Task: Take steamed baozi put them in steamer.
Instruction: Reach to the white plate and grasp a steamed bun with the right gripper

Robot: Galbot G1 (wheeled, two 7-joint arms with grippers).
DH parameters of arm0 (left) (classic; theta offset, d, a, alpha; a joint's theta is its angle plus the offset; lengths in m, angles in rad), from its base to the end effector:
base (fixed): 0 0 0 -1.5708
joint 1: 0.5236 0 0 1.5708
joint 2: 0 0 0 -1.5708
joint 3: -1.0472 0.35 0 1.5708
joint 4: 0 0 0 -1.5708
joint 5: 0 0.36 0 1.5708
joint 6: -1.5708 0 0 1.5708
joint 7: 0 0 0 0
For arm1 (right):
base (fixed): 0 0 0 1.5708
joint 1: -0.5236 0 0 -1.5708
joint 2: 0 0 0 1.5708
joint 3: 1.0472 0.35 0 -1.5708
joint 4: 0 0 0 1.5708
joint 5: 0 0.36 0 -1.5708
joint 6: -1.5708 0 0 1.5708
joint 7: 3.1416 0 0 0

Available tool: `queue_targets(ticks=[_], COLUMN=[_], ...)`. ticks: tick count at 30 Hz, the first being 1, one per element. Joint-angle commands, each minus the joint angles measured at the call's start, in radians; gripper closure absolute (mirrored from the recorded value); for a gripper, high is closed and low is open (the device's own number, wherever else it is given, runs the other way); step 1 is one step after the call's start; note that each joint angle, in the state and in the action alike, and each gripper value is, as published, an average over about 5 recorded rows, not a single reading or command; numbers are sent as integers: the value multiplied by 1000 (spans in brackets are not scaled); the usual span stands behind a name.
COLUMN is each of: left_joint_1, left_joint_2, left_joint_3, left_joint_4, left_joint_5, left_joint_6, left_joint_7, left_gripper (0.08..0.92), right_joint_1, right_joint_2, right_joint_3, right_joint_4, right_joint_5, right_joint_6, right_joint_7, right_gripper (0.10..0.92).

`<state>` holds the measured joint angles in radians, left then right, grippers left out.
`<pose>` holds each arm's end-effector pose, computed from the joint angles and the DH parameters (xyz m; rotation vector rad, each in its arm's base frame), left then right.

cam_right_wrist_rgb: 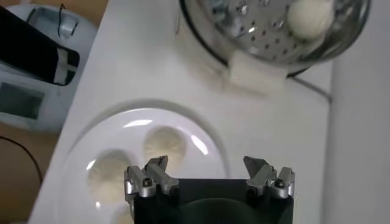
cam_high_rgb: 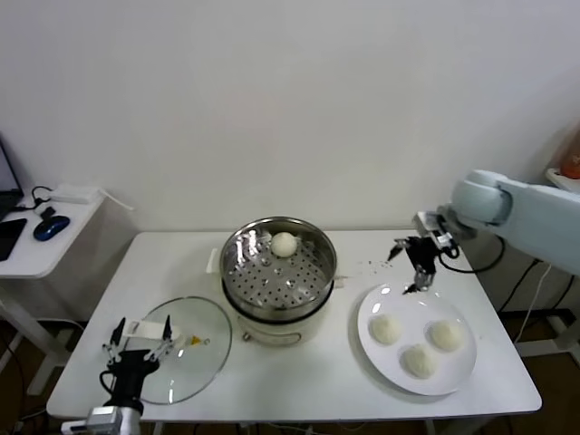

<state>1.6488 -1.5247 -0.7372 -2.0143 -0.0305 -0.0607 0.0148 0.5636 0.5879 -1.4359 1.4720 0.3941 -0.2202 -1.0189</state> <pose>0.1532 0.0779 -0.3383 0.2227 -3.0377 -0.1834 0.4947 -0.1369 -0.1161 1.4289 -1.4018 1.2669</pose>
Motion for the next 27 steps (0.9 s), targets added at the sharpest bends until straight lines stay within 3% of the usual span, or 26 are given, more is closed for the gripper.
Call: queue_targets(ticks=[1,16,27], left_joint_1=[4,10,6], left_joint_2=[0,2,2], left_joint_3=[1,-9,-12], left_joint_4=[-6,9,6], left_joint_5=[2,-3,-17], left_joint_6=[1,-5,2], left_joint_7=[1,0,1], left_gripper=[177,177,177], right_joint_1=[-235,-363,-379], right_joint_2=[-46,124,167], right_joint_3=[79,163,169], right_joint_4=[-6,-139,-178], right_joint_5=[-36,-57,-75], right_joint_6=[-79,-94,-95], right_joint_7=[34,114,120], right_gripper=[203,203,203])
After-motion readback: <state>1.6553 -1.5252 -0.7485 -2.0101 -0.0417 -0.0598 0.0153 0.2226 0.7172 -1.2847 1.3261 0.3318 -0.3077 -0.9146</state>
